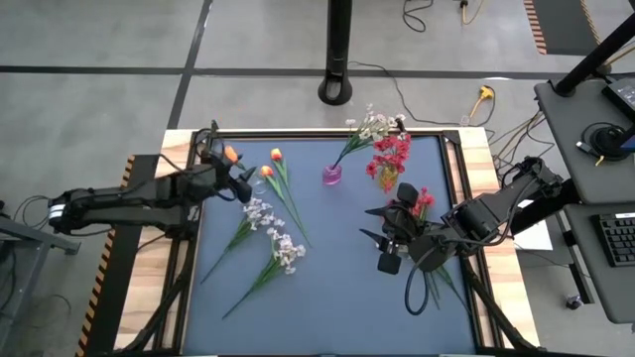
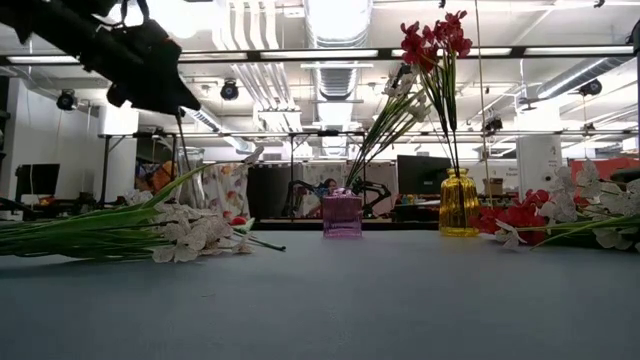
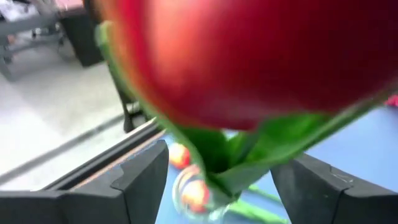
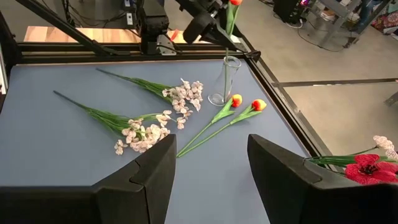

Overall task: Sort flowers into vase by color
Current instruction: Put the white flowers into the pink vase

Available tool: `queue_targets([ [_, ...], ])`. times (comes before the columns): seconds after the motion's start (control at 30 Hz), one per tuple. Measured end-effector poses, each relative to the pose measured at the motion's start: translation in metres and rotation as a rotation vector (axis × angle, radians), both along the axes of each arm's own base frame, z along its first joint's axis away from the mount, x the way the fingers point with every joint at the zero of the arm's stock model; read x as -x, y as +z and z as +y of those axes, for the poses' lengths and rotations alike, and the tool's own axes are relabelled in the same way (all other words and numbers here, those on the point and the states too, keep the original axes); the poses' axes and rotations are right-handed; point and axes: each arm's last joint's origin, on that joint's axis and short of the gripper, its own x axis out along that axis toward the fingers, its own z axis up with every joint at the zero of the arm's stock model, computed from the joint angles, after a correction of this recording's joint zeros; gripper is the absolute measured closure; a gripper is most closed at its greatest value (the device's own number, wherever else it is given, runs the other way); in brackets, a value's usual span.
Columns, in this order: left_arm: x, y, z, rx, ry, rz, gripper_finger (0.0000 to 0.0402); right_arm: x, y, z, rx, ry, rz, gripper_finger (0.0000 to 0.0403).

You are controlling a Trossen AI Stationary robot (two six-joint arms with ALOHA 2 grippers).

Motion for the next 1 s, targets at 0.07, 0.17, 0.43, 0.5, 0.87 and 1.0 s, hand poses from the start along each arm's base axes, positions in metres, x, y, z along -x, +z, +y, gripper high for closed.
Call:
queue_targets([
  [0.07,0.003,0.004,-0.001,0.034,0.012,0.029,0.0143,0.0,0.0,0.0,0.0,0.0,0.0,0.0211],
  [0.17,0.008,0.008,-0.002,0.081,0.033,0.064,0.0141,0.0,0.0,0.0,0.0,0.0,0.0,0.0211],
  [0.43,0.011,0.023,-0.009,0.197,-0.099,0.063,0.0141,0.0,0.0,0.0,0.007,0.005,0.002,0.0211],
  [0.5,0.012,0.028,-0.009,0.206,-0.109,0.068,0.0141,-0.001,0.001,0.0,0.006,0.007,-0.004,0.0211],
  [0.87,0.027,0.048,-0.017,0.336,-0.114,0.108,0.0141,-0.001,0.001,0.0,0.002,0.007,-0.008,0.0211],
  [1.0,0.028,0.056,-0.021,0.404,-0.189,0.078,0.0141,-0.001,0.001,0.0,0.002,0.007,-0.008,0.0211],
])
